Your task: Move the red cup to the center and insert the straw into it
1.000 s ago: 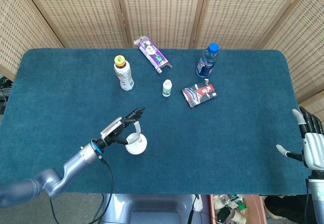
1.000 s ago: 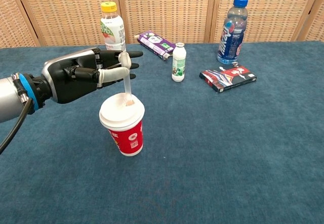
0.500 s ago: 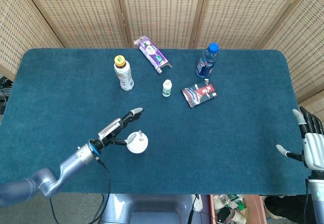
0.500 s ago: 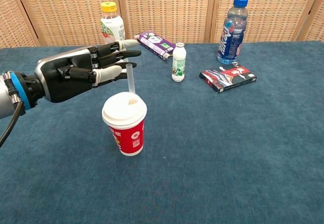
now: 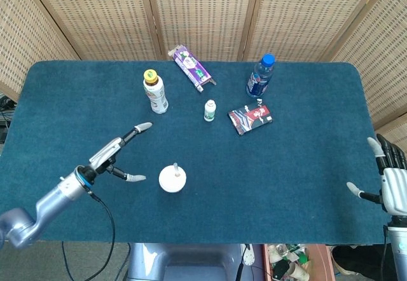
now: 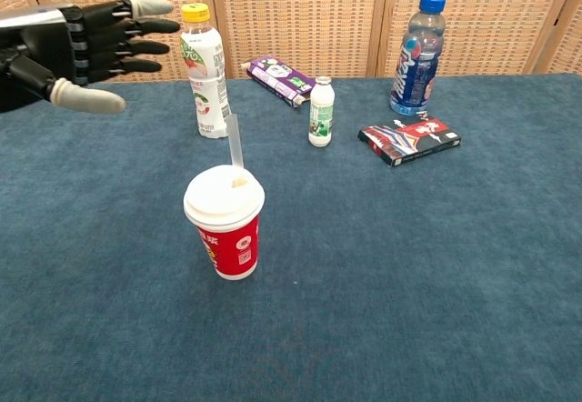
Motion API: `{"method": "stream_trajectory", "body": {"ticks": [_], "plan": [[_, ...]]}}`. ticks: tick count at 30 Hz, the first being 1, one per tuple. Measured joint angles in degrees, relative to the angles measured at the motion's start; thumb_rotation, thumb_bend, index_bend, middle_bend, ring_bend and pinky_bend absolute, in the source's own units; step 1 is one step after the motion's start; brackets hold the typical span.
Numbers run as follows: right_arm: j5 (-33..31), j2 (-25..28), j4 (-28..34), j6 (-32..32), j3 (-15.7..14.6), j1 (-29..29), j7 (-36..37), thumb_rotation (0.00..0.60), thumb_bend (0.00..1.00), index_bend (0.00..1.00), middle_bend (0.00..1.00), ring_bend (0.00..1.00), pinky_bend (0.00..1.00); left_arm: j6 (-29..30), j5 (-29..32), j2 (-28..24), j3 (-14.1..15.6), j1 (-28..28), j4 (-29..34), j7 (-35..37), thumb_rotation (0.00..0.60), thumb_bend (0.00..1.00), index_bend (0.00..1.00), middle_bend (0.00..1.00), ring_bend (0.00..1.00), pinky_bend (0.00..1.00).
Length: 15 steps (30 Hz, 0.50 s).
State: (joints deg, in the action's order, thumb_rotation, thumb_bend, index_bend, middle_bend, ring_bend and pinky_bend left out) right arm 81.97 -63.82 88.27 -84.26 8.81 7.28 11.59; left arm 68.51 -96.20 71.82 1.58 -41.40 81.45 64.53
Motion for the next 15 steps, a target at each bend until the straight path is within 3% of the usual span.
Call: {"method": "stream_trajectory", "body": {"ticks": [7, 11, 15], "plan": [[-0.61, 0.00, 0.61, -0.37, -0.08, -0.32, -4.02, 0.600, 0.00, 0.00, 0.00, 0.00, 0.00, 3.11, 6.96, -5.68, 0.32, 6.05, 6.82, -29.67, 0.600, 0.00, 0.00, 0.00, 0.00, 0.00], [-2.41, 0.21, 2.06, -0.05, -0.08, -0.53, -9.37, 0.600, 0.00, 0.00, 0.00, 0.00, 0.00, 9.10, 12.37, -6.72, 0.42, 12.17, 11.13, -51.59, 0.600, 0.00, 0.00, 0.00, 0.00, 0.00], [-4.13, 0.82, 4.46, 0.20, -0.09, -0.84, -13.43, 0.600, 0.00, 0.00, 0.00, 0.00, 0.00, 17.26, 16.34, -6.67, 0.55, 19.63, 13.79, -65.35, 0.600, 0.00, 0.00, 0.00, 0.00, 0.00]]}}
